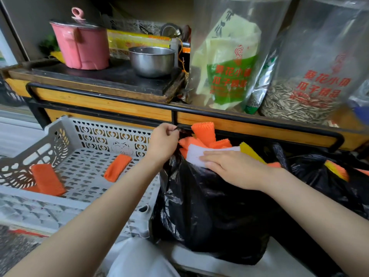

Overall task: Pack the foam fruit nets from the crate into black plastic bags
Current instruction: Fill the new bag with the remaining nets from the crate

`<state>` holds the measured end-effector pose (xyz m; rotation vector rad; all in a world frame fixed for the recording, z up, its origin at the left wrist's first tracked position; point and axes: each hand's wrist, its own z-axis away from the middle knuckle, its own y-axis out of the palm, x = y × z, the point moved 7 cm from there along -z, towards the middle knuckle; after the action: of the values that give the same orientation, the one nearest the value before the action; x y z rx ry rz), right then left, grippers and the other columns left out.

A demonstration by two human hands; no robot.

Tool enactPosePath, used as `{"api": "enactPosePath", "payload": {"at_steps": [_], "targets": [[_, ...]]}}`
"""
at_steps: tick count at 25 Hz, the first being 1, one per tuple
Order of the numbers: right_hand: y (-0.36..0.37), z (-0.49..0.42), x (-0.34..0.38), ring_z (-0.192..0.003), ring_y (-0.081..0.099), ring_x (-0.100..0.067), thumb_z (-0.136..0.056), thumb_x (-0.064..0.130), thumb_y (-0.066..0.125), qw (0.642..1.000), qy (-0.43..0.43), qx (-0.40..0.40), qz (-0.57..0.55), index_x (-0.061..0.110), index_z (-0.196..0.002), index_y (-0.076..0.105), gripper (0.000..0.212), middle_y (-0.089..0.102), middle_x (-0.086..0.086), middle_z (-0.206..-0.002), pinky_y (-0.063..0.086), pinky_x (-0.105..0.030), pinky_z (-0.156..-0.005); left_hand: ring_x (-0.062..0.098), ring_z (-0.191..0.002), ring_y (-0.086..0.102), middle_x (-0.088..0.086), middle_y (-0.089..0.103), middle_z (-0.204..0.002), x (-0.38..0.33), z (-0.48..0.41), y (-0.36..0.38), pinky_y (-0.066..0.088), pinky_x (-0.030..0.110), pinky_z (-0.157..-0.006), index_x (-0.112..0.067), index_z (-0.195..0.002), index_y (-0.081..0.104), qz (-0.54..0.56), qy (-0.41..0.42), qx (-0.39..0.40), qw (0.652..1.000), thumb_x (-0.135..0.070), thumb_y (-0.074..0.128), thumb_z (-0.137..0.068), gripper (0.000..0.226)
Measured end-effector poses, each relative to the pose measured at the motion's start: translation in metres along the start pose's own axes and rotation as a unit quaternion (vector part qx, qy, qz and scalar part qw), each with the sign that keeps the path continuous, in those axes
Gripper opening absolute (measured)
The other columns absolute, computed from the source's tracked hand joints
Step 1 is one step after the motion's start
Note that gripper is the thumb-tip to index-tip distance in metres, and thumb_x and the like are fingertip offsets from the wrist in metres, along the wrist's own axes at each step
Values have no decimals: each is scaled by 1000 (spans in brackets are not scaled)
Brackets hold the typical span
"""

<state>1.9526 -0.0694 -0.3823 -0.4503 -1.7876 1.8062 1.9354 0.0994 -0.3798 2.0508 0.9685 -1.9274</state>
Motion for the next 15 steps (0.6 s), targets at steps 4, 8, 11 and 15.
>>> {"api": "enactPosePath", "payload": {"at_steps": [4, 8, 11, 15], "targets": [[21, -7, -10, -130, 43, -19, -101, 21, 34, 995, 9, 96, -12, 27, -133, 48, 36, 50, 3, -140, 33, -35, -107, 10, -64, 48, -6, 49, -65, -8, 12, 3, 43, 22, -66, -10, -92, 60, 27, 24, 30, 999, -14, 60, -89, 5], [16, -8, -6, -135, 34, -18, -98, 14, 39, 994, -1, 106, 0, 21, -132, 51, 37, 41, 2, -145, 24, -30, -111, 10, -69, 52, -6, 51, -70, -8, 21, 14, 49, 27, -74, -9, -101, 58, 33, 19, 55, 998, -14, 66, -85, 18], [0, -2, -7, -127, 37, -13, -95, 21, 51, 998, -14, 53, -9, 31, -125, 57, 33, 45, 8, -133, 28, -31, -108, 5, -62, 46, -8, 49, -70, -9, 23, 14, 40, 8, -58, -10, -99, 56, 15, 33, 54, 998, -14, 64, -86, 16], [-16, 7, 1, -122, 38, -6, -88, 25, 62, 1000, -18, 4, -10, 30, -127, 53, 40, 47, 12, -127, 32, -28, -104, 7, -62, 44, -7, 49, -69, -12, 23, 13, 37, 17, -58, -10, -92, 56, -16, 52, 54, 997, -13, 61, -87, 8]]}}
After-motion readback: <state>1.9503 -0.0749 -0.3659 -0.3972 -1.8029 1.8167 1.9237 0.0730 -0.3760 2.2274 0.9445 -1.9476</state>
